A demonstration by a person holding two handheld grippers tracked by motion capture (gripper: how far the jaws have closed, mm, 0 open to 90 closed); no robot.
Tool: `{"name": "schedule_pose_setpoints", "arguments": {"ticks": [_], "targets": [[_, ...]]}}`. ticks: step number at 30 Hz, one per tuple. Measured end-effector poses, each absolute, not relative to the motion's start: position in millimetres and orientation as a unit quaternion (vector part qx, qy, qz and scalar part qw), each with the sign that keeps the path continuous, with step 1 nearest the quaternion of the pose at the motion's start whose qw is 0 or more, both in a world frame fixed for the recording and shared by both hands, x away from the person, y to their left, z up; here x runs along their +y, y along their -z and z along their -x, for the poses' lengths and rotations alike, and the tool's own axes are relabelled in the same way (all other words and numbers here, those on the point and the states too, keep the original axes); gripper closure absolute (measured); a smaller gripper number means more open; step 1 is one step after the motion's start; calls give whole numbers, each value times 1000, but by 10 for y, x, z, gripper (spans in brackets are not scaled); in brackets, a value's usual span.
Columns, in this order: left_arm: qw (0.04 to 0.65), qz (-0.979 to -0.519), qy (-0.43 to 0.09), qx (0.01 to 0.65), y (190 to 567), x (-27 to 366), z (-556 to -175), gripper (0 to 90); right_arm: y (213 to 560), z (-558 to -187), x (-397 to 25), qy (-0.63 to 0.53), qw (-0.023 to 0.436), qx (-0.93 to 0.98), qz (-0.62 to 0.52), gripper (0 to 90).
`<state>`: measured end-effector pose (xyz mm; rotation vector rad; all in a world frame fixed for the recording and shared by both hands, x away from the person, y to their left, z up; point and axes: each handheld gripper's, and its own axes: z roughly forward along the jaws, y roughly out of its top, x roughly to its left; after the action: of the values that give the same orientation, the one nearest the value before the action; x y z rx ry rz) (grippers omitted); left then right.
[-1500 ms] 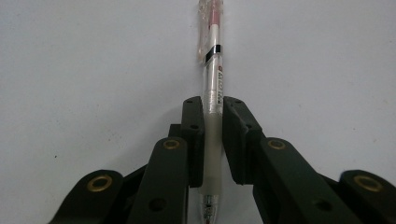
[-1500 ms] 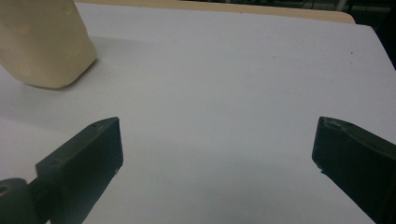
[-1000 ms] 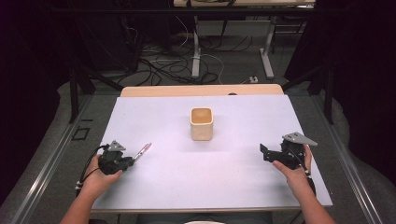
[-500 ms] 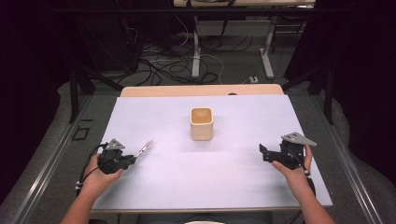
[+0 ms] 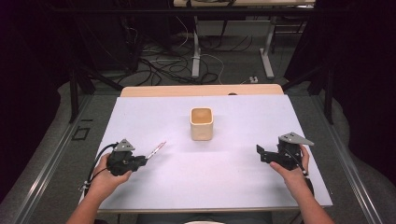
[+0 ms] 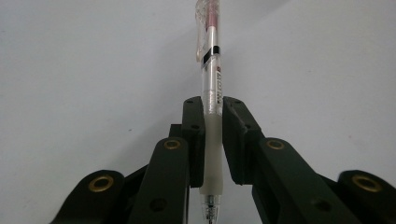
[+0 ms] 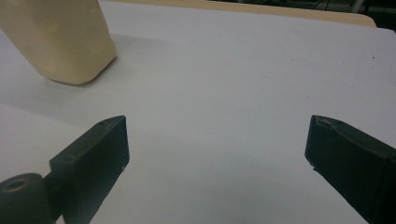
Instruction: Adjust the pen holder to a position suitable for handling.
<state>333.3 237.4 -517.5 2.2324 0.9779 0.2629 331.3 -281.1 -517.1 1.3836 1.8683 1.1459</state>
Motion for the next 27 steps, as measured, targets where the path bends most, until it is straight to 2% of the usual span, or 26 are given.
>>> {"name": "schedule_pose_setpoints", "arguments": {"ticks": [5, 11, 15, 18, 27], "targets": [[344, -863, -90, 360, 5135, 2204, -3323, 794, 5135, -3285, -2719, -436, 256, 708, -493, 0], [355, -866, -79, 344, 5091, 2002, -3330, 794, 5121, -3246, -2569, -429, 260, 731, -462, 0], [357, -870, -69, 332, 5081, 1876, -3355, 794, 5120, -3218, -2465, -420, 274, 748, -434, 51], [359, -872, -65, 326, 5073, 1794, -3369, 794, 5109, -3200, -2409, -425, 283, 759, -405, 154], [364, -876, -57, 312, 5068, 1616, -3386, 794, 5084, -3137, -2227, -441, 305, 773, -339, 244]]}}
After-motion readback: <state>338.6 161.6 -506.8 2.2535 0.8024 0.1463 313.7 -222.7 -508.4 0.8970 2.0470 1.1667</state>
